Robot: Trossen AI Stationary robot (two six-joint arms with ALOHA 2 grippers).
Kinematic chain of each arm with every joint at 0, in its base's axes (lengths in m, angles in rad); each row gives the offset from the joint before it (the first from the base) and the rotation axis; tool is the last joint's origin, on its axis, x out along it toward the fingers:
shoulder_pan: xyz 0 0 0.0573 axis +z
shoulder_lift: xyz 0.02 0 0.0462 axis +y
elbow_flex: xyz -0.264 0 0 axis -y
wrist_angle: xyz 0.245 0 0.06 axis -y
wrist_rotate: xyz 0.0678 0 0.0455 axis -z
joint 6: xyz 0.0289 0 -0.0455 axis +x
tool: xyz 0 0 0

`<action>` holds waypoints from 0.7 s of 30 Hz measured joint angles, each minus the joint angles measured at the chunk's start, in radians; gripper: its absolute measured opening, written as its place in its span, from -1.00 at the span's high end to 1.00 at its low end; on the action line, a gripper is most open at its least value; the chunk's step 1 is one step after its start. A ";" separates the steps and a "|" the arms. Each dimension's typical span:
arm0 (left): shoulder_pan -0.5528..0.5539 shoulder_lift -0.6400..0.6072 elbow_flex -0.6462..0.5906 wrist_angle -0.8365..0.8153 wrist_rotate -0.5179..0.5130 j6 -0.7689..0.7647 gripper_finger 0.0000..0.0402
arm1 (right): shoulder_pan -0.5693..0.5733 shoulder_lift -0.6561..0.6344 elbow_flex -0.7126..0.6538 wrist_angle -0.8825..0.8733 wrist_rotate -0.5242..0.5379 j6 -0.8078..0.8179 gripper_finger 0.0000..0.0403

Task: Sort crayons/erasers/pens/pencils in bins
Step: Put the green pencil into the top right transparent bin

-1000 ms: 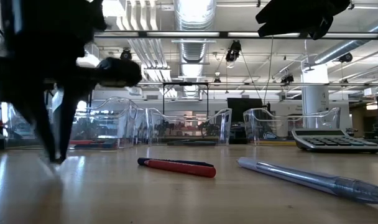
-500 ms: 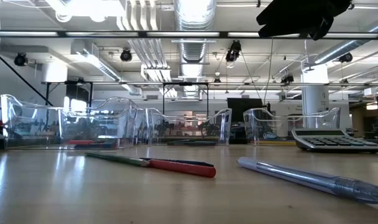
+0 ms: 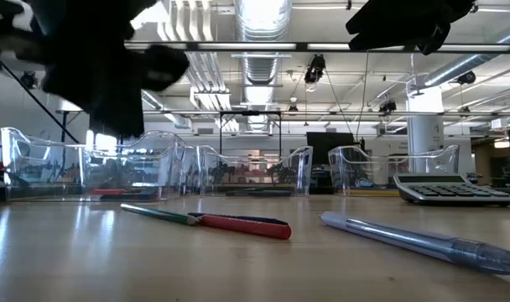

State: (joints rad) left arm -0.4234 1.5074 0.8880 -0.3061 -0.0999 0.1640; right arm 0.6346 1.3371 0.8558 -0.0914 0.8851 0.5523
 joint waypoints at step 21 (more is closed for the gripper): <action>0.079 0.347 0.156 -0.028 0.071 -0.001 0.36 | 0.000 0.000 0.000 -0.008 -0.002 -0.003 0.11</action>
State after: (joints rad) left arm -0.3447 1.8540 1.0443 -0.3344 -0.0284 0.1625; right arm 0.6346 1.3373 0.8558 -0.0998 0.8829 0.5490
